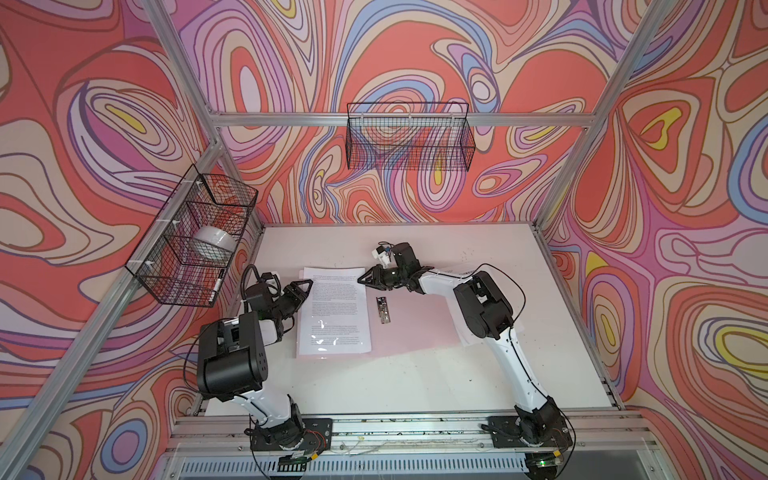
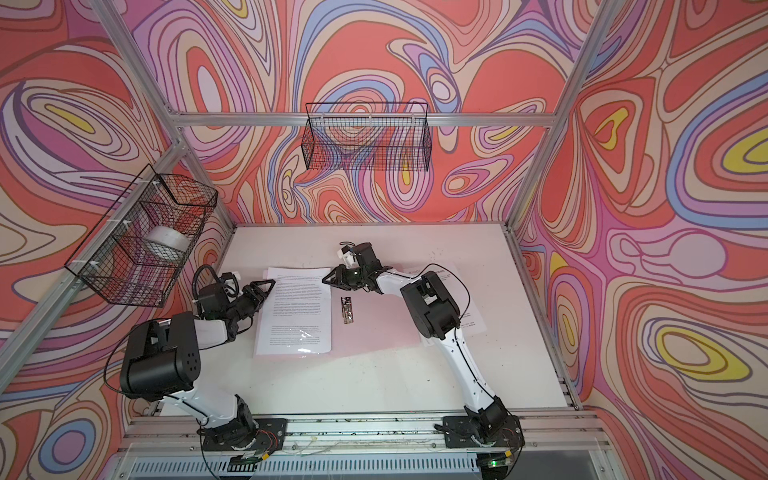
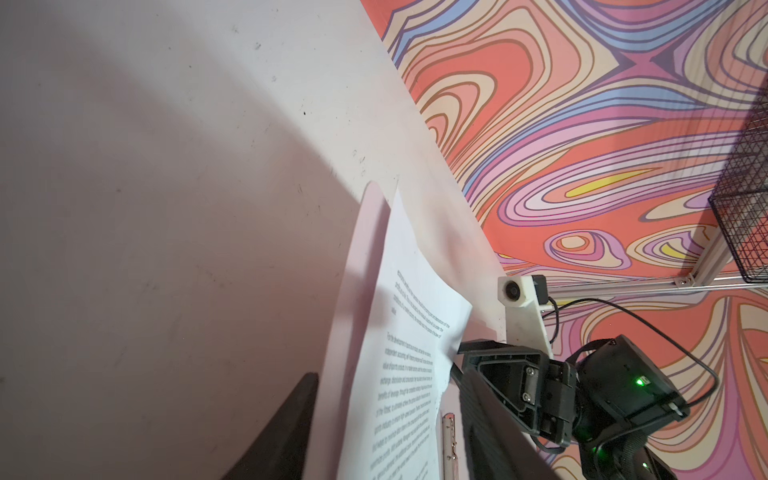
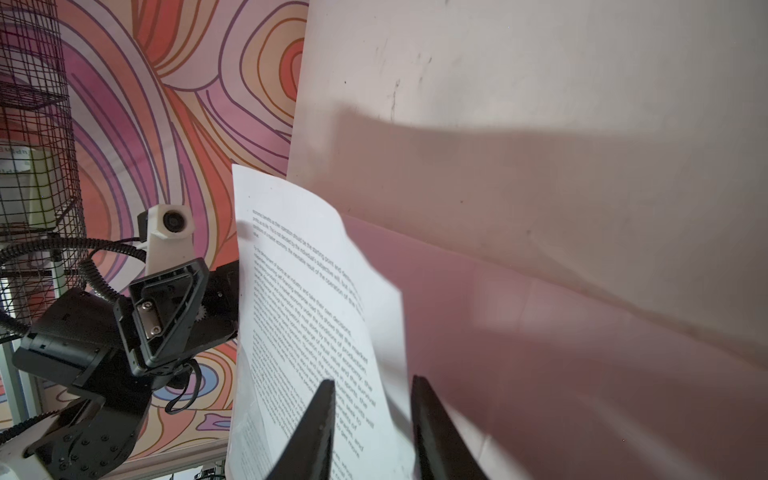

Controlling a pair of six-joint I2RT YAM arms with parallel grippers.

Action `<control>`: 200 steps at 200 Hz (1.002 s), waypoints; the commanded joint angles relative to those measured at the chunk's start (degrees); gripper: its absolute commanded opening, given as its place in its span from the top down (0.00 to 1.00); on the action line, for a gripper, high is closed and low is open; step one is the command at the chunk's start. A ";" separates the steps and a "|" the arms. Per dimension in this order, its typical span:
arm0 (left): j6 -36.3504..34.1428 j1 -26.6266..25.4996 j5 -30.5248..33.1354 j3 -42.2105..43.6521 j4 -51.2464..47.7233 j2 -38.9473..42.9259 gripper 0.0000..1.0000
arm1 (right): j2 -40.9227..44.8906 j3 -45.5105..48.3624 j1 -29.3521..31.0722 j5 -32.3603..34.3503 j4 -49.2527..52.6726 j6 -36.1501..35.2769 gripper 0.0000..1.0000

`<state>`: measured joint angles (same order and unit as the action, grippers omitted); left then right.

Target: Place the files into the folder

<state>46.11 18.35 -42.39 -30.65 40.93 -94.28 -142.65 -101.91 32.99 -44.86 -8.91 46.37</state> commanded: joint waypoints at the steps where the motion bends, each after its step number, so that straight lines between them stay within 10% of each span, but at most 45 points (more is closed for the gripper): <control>1: -0.40 -0.11 -0.85 -0.55 0.78 -0.74 0.46 | 0.14 1.18 -0.48 -1.28 -1.44 -0.21 0.67; 77: -0.68 -0.14 -0.51 -0.59 0.46 -0.36 0.36 | -0.70 0.05 -0.39 -1.03 1.39 -2.38 1.00; 200: -0.23 -0.20 -1.11 -0.81 1.17 -0.82 0.30 | -3.16 -4.53 2.38 -1.62 6.95 -6.01 1.00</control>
<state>46.11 18.35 -42.44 -30.65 40.93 -94.28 -143.70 -104.49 34.30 -45.91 -4.12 42.24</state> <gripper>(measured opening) 0.699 0.047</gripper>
